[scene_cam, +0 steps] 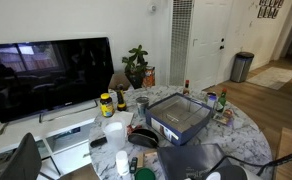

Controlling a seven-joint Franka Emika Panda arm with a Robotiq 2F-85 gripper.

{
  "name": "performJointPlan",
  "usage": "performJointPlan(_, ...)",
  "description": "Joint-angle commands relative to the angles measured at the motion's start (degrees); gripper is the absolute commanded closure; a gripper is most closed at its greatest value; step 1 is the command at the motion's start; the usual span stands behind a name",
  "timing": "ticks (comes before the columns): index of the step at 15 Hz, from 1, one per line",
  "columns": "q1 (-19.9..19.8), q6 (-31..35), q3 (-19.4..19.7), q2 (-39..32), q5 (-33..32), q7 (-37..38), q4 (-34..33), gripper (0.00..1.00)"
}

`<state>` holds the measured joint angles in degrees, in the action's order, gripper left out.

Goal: Place the clear box in the blue box the cover it

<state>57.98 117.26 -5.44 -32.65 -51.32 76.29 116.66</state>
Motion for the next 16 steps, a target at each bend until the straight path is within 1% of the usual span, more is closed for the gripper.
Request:
performJointPlan(1, -3.73, 1.13, -3.14, 5.16, -0.01, -1.13, 6.06, 0.98)
performJointPlan(3, -5.42, 1.95, -4.15, 7.53, -0.39, -1.32, 8.71, 0.98)
performJointPlan(4, -6.25, 3.09, -4.49, 8.64, -0.93, -0.22, 9.82, 0.98)
performJointPlan(5, -5.73, -0.04, -4.62, 4.96, -0.90, -0.76, 5.16, 0.91)
performJointPlan(7, -6.85, 0.86, -5.24, 6.67, -0.94, -0.78, 6.65, 0.91)
performJointPlan(9, -7.15, 1.06, -5.47, 7.37, -0.96, -0.79, 7.24, 0.91)
performJointPlan(10, -6.72, 0.34, -5.34, 8.31, -2.25, -0.92, 7.45, 0.98)
performJointPlan(11, -6.61, -0.35, -5.45, 9.24, -3.18, -1.53, 7.64, 0.98)
performJointPlan(14, -6.69, -5.19, -6.46, 13.29, -5.01, -3.28, 8.75, 0.98)
performJointPlan(16, -7.43, -8.30, -7.36, 15.33, -4.91, -4.51, 9.58, 0.98)
